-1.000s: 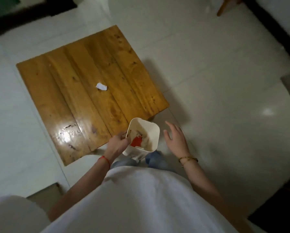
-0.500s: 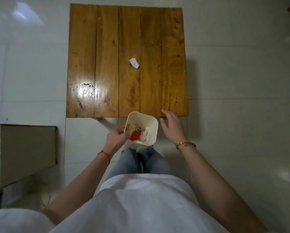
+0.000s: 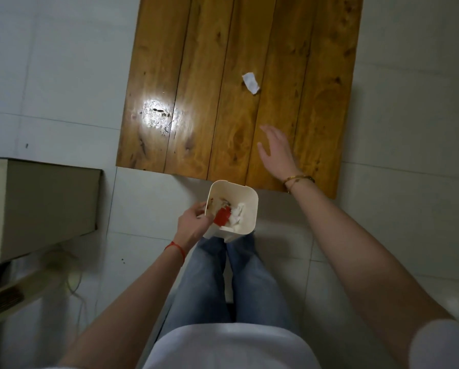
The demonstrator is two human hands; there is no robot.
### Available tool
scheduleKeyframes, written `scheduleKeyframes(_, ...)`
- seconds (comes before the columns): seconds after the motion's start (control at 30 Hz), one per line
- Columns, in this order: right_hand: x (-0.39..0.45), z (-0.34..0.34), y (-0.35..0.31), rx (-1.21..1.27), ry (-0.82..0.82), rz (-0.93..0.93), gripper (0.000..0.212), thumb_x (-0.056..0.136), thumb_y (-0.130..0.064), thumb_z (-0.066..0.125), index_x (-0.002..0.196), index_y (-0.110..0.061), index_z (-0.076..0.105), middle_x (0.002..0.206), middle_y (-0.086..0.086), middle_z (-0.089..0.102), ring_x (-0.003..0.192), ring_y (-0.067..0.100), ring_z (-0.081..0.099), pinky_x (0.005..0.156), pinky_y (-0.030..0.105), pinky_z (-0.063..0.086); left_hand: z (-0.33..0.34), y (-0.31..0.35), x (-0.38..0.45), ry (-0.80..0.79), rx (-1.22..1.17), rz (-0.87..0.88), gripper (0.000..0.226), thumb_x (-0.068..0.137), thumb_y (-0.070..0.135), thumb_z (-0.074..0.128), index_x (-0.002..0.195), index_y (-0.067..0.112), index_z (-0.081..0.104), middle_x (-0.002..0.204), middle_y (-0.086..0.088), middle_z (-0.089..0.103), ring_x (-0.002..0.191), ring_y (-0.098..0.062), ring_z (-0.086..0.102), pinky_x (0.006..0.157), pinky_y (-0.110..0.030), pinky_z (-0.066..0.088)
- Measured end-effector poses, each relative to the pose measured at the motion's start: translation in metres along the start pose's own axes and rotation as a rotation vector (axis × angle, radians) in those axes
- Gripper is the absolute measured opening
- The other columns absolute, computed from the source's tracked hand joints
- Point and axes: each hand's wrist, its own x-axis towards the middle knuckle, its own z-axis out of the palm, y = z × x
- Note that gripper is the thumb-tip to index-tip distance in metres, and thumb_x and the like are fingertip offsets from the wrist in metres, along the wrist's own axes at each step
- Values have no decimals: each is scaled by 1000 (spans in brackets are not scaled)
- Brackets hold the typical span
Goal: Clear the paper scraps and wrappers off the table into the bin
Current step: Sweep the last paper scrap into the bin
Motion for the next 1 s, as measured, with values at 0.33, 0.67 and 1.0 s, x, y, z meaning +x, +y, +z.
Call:
scheduleKeyframes(0.33, 157, 18, 24, -193, -71, -75, 59, 96, -23, 47, 149, -14, 22, 158, 7, 19, 146, 24, 16, 118, 39, 18, 29, -35, 62, 3, -71, -38, 45, 84, 33, 66, 126, 21, 57, 126, -7, 63, 101, -20, 60, 79, -28, 50)
scheduleKeyframes(0.67, 170, 50, 44, -316, -166, -125, 62, 98, -27, 44, 150, -7, 19, 159, 9, 15, 147, 23, 12, 118, 37, 11, 37, -49, 86, -33, -51, -52, 42, 80, 16, 64, 122, 19, 62, 116, -5, 67, 94, -17, 63, 80, -28, 54)
scheduleKeyframes(1.0, 20, 96, 52, -299, -284, -295, 58, 98, -33, 40, 150, -12, 22, 159, 6, 18, 147, 18, 9, 119, 33, 2, 45, -48, 89, 19, -56, -66, 45, 82, 22, 66, 126, 19, 58, 121, -5, 65, 80, -6, 58, 63, -9, 43)
